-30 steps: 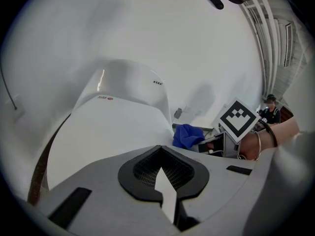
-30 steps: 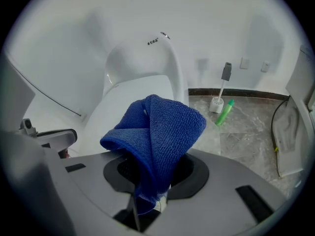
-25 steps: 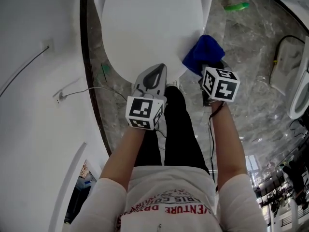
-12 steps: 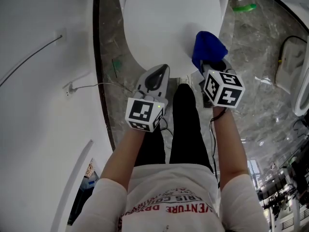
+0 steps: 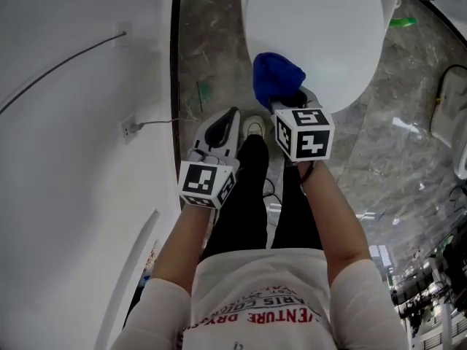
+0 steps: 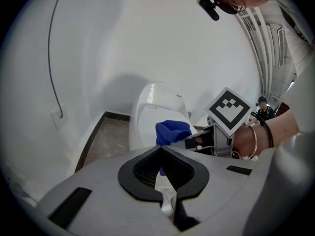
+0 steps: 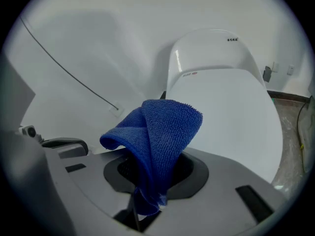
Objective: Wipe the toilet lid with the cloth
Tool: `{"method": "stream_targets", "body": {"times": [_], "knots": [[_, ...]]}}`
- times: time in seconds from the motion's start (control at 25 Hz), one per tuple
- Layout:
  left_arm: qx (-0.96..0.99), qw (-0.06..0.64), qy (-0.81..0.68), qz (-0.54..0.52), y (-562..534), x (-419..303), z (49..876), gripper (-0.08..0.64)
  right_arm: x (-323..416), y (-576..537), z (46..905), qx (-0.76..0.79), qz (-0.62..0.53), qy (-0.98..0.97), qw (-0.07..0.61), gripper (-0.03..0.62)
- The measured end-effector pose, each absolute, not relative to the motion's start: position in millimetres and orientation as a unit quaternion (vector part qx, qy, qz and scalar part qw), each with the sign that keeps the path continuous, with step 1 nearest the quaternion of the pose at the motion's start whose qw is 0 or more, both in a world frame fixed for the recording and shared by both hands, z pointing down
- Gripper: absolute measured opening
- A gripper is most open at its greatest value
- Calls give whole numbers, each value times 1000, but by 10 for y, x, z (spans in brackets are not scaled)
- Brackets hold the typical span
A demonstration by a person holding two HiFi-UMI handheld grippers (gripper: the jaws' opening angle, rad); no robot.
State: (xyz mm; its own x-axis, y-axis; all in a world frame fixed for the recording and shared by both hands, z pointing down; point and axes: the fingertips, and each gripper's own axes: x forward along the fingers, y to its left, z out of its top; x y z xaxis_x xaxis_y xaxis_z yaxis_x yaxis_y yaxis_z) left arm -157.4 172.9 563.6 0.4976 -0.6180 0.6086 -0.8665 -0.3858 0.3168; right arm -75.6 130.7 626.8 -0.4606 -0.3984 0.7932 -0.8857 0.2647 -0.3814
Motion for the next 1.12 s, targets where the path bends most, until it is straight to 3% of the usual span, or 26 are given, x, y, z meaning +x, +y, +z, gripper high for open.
{"method": "stream_targets", "body": {"times": [0.2, 0.48, 1.12], "knots": [[802, 317, -462, 209, 1802, -1883, 5819, 6, -1068, 1376, 6561, 427, 444, -732, 292, 87], [805, 327, -449, 208, 1873, -1776, 5984, 6, -927, 1429, 6777, 424, 439, -730, 307, 87], [806, 334, -445, 204, 1926, -620, 5897, 6, 356, 1637, 6667, 437, 448, -719, 303, 87]]}}
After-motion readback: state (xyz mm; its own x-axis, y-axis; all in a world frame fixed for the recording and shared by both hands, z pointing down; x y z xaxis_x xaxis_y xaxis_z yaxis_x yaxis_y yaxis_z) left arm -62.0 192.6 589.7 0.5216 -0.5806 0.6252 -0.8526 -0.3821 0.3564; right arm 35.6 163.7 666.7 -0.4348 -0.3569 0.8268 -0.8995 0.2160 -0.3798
